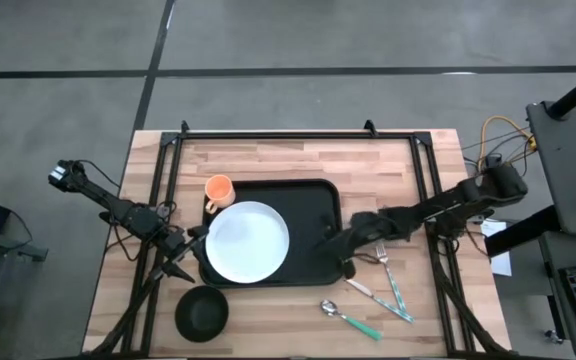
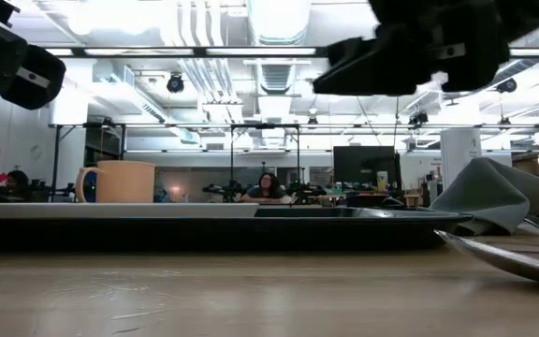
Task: Set up tray
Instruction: Put the black bowl on the white plate
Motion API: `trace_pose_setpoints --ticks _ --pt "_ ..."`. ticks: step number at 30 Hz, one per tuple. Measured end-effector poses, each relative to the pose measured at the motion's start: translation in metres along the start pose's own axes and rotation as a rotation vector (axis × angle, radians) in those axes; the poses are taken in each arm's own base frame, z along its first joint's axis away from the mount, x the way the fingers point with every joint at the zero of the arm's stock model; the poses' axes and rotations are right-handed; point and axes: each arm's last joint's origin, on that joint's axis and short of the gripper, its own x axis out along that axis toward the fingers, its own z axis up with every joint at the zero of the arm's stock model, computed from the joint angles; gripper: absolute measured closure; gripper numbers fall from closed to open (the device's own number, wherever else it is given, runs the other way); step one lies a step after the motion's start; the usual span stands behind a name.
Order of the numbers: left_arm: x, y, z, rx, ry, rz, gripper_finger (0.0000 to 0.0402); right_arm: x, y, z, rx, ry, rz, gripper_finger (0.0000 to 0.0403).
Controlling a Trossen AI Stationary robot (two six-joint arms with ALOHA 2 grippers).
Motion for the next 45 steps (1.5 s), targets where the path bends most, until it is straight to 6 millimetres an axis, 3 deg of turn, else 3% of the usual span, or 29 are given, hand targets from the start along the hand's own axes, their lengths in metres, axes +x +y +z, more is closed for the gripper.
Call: trace_pose_setpoints --ticks 10,18,28,37,45 --pt "0.001 0.001 -0.003 0.026 0.018 0.004 0.0200 -0.052 -0.013 -0.029 0.086 -0.148 -0.144 0.0335" --pt "0.002 0.001 -0.001 0.099 -0.006 0.000 0.0200 -0.094 -0.004 -0.045 0.078 -0.316 -0.208 0.0335" --pt "0.003 0.002 0.001 0.150 -0.023 0.057 0.0200 -0.132 0.008 -0.065 0.062 -0.452 -0.303 0.0335" --pt "0.003 0.003 0.006 0.173 -0.085 0.121 0.0200 -0.139 0.009 -0.064 0.060 -0.463 -0.309 0.0335" --pt "0.002 0.006 0.012 0.171 -0.164 0.273 0.0200 -0.132 0.012 -0.079 0.005 -0.265 -0.319 0.0335"
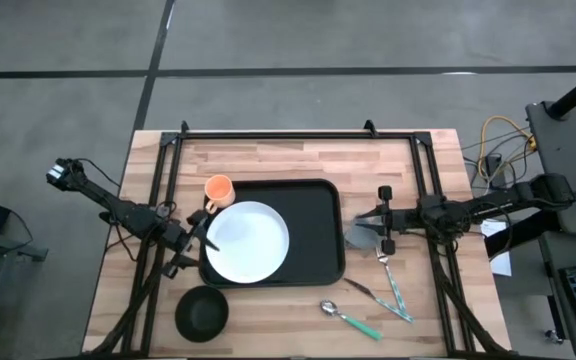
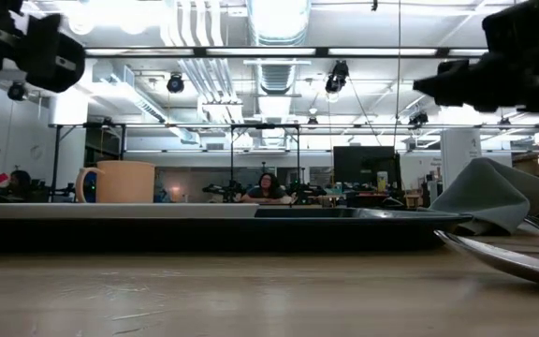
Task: Set up tray
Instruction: Put the black bowl on the white plate
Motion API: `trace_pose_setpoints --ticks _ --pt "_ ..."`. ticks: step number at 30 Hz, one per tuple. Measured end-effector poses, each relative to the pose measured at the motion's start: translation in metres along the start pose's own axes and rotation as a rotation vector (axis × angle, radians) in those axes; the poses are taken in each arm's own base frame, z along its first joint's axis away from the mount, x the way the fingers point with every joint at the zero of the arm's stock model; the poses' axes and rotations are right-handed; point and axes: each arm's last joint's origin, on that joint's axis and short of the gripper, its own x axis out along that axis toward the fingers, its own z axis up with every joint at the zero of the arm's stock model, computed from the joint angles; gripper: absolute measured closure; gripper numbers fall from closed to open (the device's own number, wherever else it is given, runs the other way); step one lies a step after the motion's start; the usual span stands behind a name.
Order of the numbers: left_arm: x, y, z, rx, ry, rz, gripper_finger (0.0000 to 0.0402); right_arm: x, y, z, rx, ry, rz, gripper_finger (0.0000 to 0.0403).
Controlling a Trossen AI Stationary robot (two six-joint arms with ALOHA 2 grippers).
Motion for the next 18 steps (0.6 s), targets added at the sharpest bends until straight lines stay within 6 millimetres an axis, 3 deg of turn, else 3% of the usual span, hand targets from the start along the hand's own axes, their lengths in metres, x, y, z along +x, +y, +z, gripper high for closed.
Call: trace_pose_setpoints --ticks 4,12,18 --pt "0.001 0.002 0.002 -0.005 -0.029 0.085 0.0200 0.000 0.001 -0.002 -0.035 0.025 0.008 0.0335" --pt "0.010 0.002 0.006 -0.016 -0.087 0.089 0.0200 -0.001 0.003 -0.016 -0.135 0.183 -0.016 0.0335" --pt "0.021 0.000 0.016 -0.027 -0.171 0.085 0.0200 -0.002 0.003 -0.018 -0.181 0.202 -0.005 0.0335"
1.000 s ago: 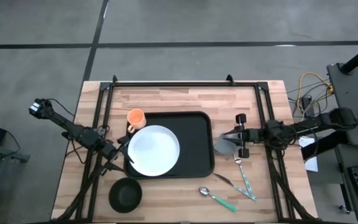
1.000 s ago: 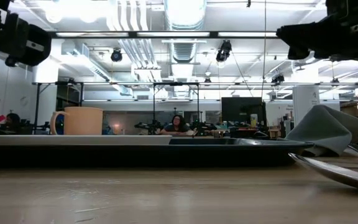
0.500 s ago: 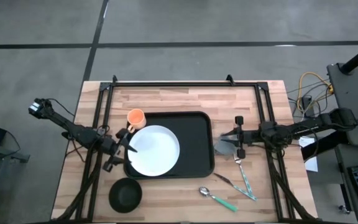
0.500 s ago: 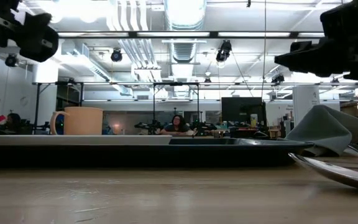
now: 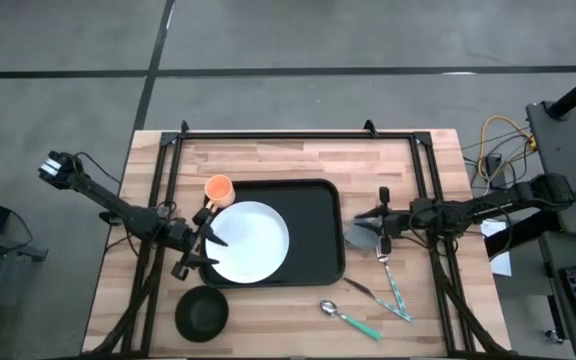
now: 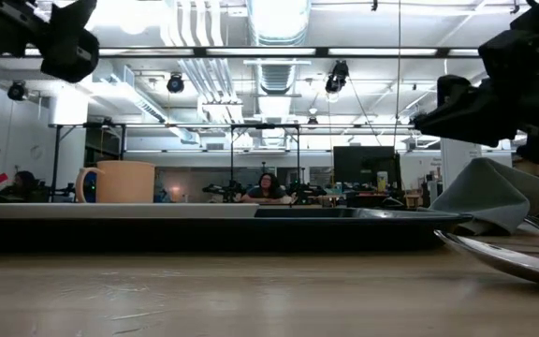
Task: Set up tray
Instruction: Put the black bowl on the white plate
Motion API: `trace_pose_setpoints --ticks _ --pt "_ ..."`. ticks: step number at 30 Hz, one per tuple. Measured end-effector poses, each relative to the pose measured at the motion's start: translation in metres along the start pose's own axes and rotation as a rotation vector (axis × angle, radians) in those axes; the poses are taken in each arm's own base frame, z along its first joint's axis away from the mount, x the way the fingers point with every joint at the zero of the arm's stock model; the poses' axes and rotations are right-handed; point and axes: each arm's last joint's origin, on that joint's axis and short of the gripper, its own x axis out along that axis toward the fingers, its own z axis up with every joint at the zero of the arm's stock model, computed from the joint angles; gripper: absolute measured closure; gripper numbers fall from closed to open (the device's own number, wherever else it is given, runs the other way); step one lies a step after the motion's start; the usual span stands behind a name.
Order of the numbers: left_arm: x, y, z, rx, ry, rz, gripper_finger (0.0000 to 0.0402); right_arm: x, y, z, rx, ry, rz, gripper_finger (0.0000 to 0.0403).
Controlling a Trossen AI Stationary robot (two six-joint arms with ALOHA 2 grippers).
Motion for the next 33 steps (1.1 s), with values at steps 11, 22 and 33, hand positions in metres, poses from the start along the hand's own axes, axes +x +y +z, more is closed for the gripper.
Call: trace_pose_setpoints --ticks 11,22,33 --pt "0.080 -0.017 0.035 0.182 0.137 -0.003 0.0200 0.000 0.001 -0.002 -0.049 0.023 0.011 0.0335" --pt "0.167 -0.038 0.061 0.317 0.811 -0.029 0.0200 0.000 0.002 -0.003 -0.048 0.036 0.018 0.0335" --pt "0.182 -0.066 0.078 0.178 0.977 0.030 0.0200 0.000 0.002 -0.003 -0.026 0.037 0.019 0.0335"
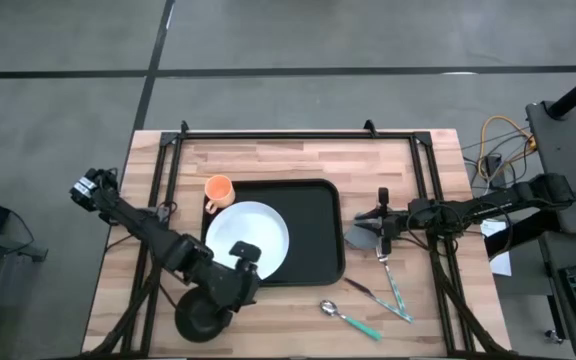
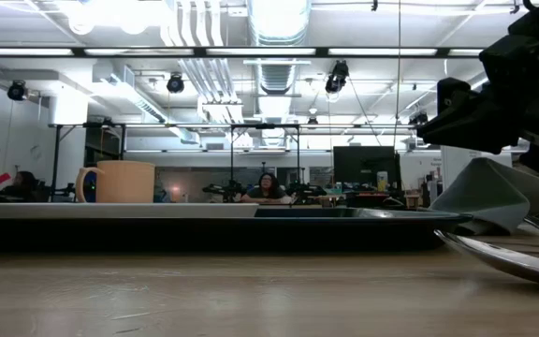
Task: Set up tray
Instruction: Put the black bowl on the white plate
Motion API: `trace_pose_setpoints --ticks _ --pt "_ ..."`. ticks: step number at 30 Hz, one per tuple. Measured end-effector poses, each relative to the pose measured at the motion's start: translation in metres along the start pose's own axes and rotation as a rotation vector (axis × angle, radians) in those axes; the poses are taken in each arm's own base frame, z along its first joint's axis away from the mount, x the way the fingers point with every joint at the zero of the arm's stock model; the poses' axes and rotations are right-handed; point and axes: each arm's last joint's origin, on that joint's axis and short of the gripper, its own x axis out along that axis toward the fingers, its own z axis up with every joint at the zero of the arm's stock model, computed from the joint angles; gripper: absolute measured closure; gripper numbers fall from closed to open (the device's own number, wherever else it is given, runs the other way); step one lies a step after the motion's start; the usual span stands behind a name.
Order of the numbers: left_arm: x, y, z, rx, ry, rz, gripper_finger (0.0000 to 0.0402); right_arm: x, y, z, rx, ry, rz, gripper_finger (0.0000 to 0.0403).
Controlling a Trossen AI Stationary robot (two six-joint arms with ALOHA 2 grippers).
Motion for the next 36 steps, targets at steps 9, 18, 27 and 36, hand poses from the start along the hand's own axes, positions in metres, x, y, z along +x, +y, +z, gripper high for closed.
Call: trace_pose_setpoints --ticks 9,18,27,36 --pt "-0.021 -0.022 -0.035 -0.380 0.152 -0.013 0.0200 0.000 0.000 0.000 0.002 0.000 0.001 0.0335" --pt "-0.021 -0.037 -0.061 -0.513 0.247 0.010 0.0200 0.000 0.000 0.000 0.005 -0.001 0.002 0.0335" --pt "-0.019 -0.033 -0.087 -0.522 0.422 0.132 0.0200 0.000 0.000 0.000 0.005 -0.001 0.002 0.0335" --pt "-0.010 -0.033 -0.103 -0.553 0.478 0.153 0.0200 0.000 0.000 0.000 0.004 -0.002 0.007 0.0335"
